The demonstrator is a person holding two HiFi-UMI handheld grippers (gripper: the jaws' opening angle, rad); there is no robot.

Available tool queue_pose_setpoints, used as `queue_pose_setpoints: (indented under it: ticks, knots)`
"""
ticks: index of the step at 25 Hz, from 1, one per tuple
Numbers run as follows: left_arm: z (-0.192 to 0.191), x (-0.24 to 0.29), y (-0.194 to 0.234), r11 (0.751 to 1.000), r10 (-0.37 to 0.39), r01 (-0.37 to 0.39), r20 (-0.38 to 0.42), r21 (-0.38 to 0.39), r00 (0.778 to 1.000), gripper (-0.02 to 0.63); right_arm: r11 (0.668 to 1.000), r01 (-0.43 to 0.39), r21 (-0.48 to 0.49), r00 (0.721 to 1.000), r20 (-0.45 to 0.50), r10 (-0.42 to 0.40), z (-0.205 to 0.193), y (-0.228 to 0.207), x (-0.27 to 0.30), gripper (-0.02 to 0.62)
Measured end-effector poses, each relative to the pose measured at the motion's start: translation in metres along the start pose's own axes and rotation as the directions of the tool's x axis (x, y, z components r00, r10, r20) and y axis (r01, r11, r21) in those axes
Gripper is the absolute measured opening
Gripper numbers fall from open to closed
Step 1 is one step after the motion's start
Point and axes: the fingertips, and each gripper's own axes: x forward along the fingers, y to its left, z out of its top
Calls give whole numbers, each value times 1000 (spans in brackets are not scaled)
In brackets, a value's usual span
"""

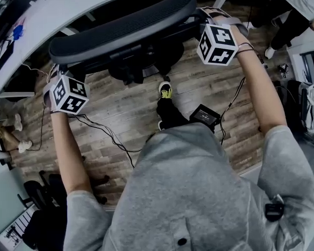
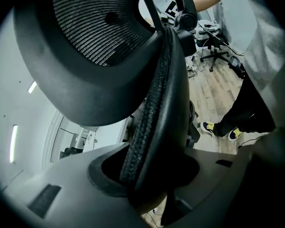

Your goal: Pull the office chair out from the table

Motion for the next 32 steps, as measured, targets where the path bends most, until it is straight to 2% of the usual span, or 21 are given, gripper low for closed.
queue_pose_setpoints:
  ticks: [14, 32]
  knots:
    - [7, -72, -80, 1000, 17, -17, 16, -5, 1000, 183, 1000, -7, -1, 1000, -12, 7, -2, 79, -78, 144]
    - [11, -137, -151, 1000, 11, -11, -3, -9, 1000, 183, 1000, -1, -19, 1000, 6, 2, -2, 143, -144, 144]
